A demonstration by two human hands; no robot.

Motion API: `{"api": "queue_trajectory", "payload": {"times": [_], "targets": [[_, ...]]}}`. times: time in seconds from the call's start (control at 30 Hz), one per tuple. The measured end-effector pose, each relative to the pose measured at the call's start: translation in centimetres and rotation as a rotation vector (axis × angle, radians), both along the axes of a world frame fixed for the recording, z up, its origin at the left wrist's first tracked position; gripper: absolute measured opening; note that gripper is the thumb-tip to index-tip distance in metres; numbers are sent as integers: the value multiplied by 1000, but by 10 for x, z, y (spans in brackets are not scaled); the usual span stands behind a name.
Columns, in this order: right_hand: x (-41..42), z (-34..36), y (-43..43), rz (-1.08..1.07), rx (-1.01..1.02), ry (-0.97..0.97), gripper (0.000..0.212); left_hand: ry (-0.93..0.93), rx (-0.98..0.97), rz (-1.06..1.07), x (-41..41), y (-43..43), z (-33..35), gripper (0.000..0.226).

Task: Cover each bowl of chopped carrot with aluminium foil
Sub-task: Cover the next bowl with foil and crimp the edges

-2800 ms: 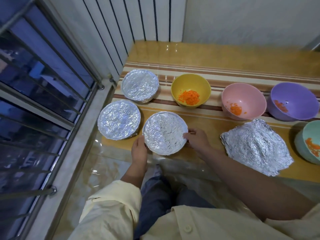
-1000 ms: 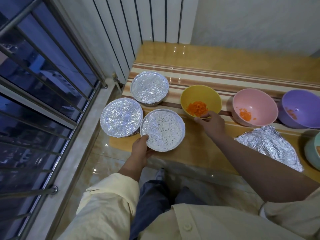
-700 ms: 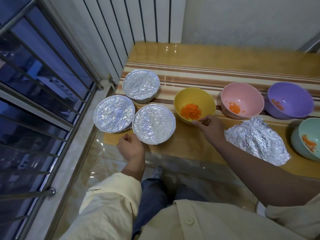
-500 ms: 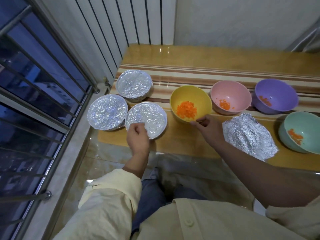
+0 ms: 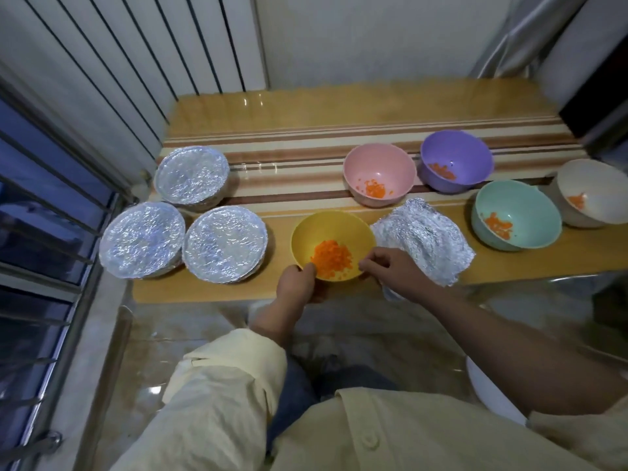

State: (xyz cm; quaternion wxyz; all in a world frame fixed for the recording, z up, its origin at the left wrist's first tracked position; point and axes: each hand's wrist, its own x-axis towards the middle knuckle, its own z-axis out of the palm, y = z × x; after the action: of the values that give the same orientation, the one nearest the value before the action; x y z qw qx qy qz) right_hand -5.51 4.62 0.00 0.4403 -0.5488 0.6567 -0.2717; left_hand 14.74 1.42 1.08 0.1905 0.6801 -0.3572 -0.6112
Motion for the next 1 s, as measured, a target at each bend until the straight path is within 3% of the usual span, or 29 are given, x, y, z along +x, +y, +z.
{"api": "queue_trajectory", "payload": {"times": [0.27, 0.33, 0.43, 0.57, 0.7, 0.87, 1.0], "targets": [[-11, -4, 1, 34, 45, -49, 11, -165, 26, -153, 5, -5, -8, 26], [-14, -3, -4, -65, 11, -41, 13, -259, -29, -163, 6, -10, -4, 44], [-18, -2, -15, -155, 0, -38, 12, -442, -133, -249, 5, -21, 5, 49], [-21, 1, -27, -108, 88, 19, 14, -506, -204, -334, 2, -36, 9, 48], [-23, 4, -42, -248, 81, -23, 17, -525, -291, -422, -1, -54, 8, 49], [-29, 3, -81, -410, 118, -303, 56, -480, -299, -525, -2, -84, 7, 40], [-29, -1, -109, -594, 226, -503, 56, -475, -298, -601, -2, -105, 5, 34]]}}
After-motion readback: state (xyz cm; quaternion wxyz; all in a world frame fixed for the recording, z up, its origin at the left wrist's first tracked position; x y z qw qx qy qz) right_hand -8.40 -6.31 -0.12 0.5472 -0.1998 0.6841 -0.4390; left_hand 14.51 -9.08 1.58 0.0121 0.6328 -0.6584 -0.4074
